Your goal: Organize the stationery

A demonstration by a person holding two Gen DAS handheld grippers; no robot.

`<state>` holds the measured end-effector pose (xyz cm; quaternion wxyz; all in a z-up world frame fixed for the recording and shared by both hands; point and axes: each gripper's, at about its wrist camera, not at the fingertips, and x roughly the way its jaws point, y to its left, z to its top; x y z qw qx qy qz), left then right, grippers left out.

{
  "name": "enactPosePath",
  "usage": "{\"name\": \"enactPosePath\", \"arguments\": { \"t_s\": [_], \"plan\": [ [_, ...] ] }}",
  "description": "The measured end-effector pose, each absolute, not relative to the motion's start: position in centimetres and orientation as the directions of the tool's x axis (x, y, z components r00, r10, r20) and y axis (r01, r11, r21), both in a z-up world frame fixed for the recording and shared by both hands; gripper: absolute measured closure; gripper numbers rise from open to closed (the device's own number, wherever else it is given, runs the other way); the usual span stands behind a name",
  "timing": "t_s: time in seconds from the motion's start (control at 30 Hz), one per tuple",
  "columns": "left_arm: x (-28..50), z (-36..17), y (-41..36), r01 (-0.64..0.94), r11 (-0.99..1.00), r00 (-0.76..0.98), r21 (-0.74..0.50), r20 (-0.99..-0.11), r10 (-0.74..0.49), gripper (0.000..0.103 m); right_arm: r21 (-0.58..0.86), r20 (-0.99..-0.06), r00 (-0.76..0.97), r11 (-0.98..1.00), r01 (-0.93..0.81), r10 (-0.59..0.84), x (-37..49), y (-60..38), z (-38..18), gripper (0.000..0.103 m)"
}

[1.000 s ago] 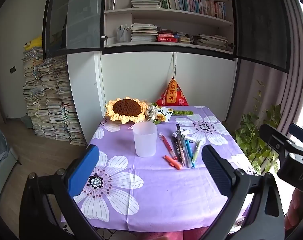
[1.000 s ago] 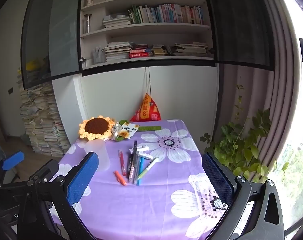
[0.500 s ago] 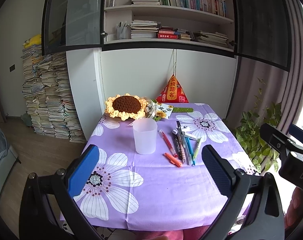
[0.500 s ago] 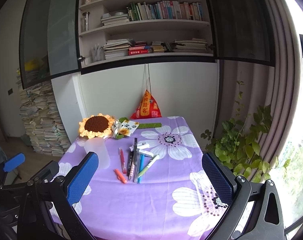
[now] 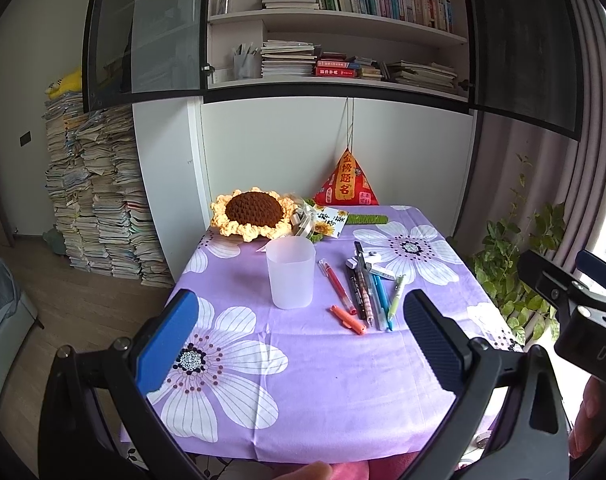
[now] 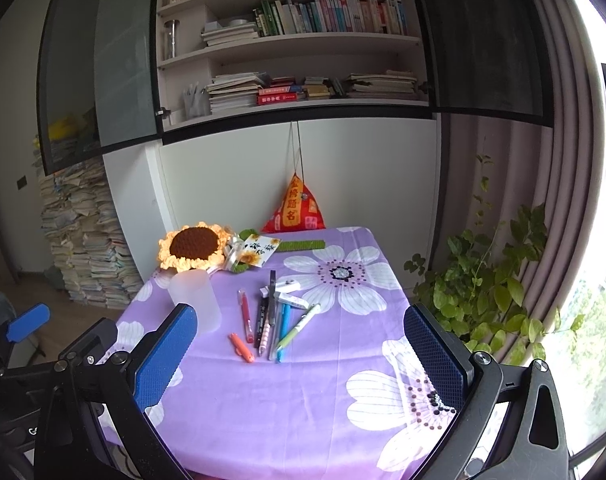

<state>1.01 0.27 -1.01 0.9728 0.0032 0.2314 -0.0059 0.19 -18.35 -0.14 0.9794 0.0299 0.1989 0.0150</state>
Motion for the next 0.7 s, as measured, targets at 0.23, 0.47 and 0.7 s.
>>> {"name": "enactPosePath", "arguments": {
  "t_s": [0.23,0.47,0.7],
  "plan": [
    [1.03,-1.14,0.06,0.013,1.000,0.893,0.005,-0.449,-0.009,0.001,0.061,-0.392,0.919,0.998,-0.011,0.034,0.75,-18.56,0.05,0.000],
    [0.99,-1.13,-0.11,0.014,1.000,0.896,0.009,-0.444,-0.009,0.001,0.061,-0.393,0.919,0.998,-0.011,0.034,0.84,-18.72,0.14,0.000],
    [1.05,-1.06,-0.12,0.014,1.000,0.896,0.005,-0.445,-0.010,0.001,0.061,-0.394,0.918,0.998,-0.013,0.036,0.86,-18.79,0.14,0.000]
  ]
}}
